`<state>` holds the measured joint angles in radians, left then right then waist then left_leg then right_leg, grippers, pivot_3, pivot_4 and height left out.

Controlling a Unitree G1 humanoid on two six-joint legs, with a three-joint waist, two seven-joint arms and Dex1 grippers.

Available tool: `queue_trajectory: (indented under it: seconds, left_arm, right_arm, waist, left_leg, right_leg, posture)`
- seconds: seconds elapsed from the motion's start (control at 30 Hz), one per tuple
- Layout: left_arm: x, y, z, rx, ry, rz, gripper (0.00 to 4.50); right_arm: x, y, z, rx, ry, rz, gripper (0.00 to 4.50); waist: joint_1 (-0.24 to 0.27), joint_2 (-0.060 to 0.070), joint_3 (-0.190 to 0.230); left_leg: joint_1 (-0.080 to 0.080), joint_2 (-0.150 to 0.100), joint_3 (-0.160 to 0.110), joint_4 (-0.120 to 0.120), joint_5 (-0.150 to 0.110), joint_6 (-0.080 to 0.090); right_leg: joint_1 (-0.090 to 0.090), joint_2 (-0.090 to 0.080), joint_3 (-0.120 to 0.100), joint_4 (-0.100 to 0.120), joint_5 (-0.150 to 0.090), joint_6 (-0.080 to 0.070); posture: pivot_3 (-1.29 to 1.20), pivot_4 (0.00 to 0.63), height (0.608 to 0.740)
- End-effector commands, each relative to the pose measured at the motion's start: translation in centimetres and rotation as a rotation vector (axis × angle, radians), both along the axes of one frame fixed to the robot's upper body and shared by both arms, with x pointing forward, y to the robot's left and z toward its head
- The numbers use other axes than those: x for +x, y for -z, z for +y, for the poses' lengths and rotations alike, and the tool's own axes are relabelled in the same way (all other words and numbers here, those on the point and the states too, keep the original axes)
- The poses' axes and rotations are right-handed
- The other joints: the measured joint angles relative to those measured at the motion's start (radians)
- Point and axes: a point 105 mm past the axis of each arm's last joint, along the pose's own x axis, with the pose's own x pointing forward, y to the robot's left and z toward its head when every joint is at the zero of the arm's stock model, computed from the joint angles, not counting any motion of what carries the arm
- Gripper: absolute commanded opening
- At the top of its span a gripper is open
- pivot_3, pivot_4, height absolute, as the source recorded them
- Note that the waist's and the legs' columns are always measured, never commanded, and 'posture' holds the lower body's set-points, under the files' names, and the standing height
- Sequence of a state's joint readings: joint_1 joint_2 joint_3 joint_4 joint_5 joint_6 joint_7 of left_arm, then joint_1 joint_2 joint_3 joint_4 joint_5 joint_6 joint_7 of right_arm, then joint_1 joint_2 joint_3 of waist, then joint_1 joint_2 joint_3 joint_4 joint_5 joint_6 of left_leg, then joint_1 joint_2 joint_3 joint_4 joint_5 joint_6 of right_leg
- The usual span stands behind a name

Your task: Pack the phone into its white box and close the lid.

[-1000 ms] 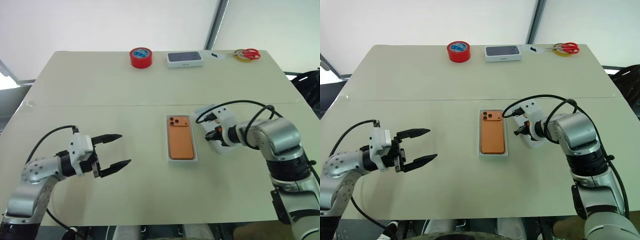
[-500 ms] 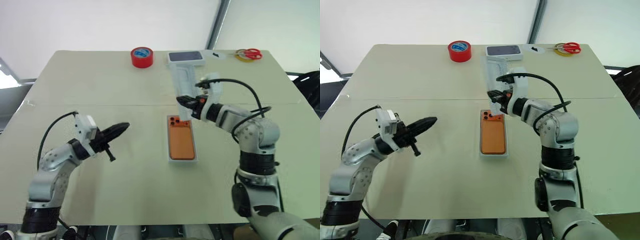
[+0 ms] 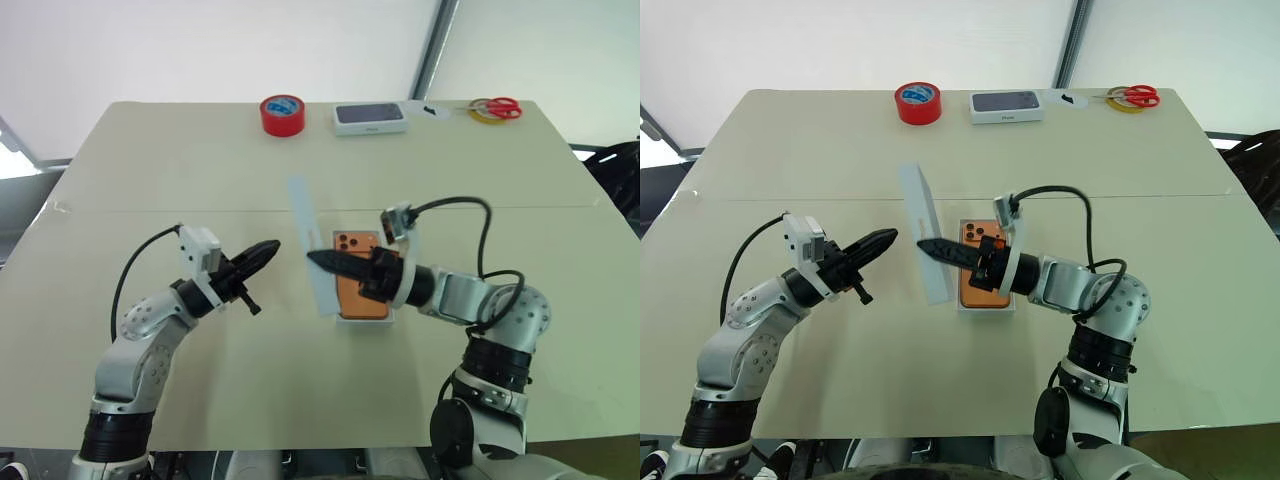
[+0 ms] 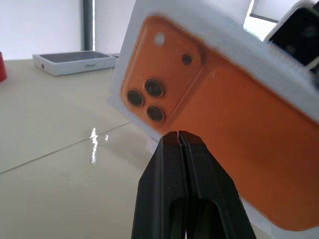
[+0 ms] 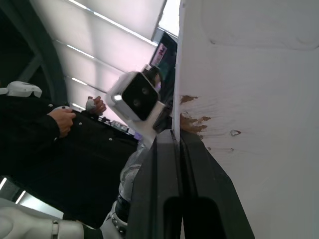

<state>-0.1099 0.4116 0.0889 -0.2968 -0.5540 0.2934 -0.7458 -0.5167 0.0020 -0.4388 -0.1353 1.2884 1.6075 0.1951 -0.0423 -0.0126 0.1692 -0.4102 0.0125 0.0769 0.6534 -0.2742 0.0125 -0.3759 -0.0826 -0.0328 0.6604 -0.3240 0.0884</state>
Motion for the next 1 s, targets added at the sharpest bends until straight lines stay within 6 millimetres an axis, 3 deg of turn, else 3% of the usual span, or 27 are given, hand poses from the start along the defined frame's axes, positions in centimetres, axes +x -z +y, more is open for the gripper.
queue_trajectory:
  seconds: [0.03,0.3,0.47,0.6,0.7,0.83,1.0]
  left_arm:
    - [-0.7,-0.7,-0.6,0.001,0.027,-0.032,0.05]
    - [-1.2,1.8,-2.0,0.033,0.05,0.052,0.05]
    - [-0.5,1.4,-1.9,-0.023,0.014,0.056,0.05]
    - [0.0,2.2,-2.9,-0.011,0.047,0.084,0.05]
    - [0.3,2.6,-3.9,-0.01,0.076,0.09,0.0]
    - [0.7,2.7,-5.1,-0.023,0.109,0.095,0.0]
    - [1.2,2.7,-7.4,-0.049,0.151,0.095,0.0]
  right_arm:
    - [-0.3,0.4,0.9,-0.036,-0.046,0.025,0.0]
    - [1.4,2.5,0.9,-0.12,0.027,0.112,0.0]
    - [2.1,3.0,0.7,-0.158,0.073,0.127,0.0]
    - [2.5,3.3,-0.2,-0.153,0.105,0.131,0.0]
    - [2.9,3.7,-1.0,-0.16,0.142,0.141,0.87]
    - [3.3,3.0,-2.9,-0.175,0.186,0.09,2.91]
    - [4.8,2.4,-7.5,-0.222,0.331,0.002,2.91]
  waist:
    - [0.0,0.0,0.0]
    - [0.01,0.0,-0.001]
    - [0.007,0.0,-0.001]
    - [0.009,0.0,-0.001]
    - [0.016,0.0,-0.001]
    - [0.028,0.0,-0.001]
    - [0.032,0.0,-0.001]
  left_leg:
    - [0.0,0.0,0.0,0.0,0.0,0.0]
    - [0.0,0.0,0.0,0.001,0.0,0.001]
    - [0.0,0.0,0.0,0.001,0.0,0.001]
    - [0.0,0.0,0.0,0.001,0.0,0.001]
    - [0.0,0.0,0.0,0.001,-0.001,0.001]
    - [0.0,0.0,0.001,0.001,-0.001,0.001]
    - [0.0,0.0,0.0,0.005,-0.002,0.003]
  right_leg:
    - [0.0,0.0,0.0,0.0,0.0,0.0]
    - [0.0,0.0,0.0,0.0,0.0,0.0]
    - [0.0,0.0,0.0,0.0,0.0,0.0]
    - [0.0,0.0,0.0,-0.001,0.0,0.0]
    - [0.001,0.0,0.0,-0.001,0.0,0.0]
    - [0.001,0.0,0.0,-0.001,0.0,0.0]
    - [0.002,0.0,0.0,-0.002,0.0,0.0]
  posture:
    - [0.0,0.15,0.73]
    - [0.0,0.15,0.73]
    - [0.0,0.15,0.73]
    - [0.0,0.15,0.73]
    - [0.0,0.15,0.73]
    - [0.0,0.15,0.73]
    - [0.0,0.15,0.73]
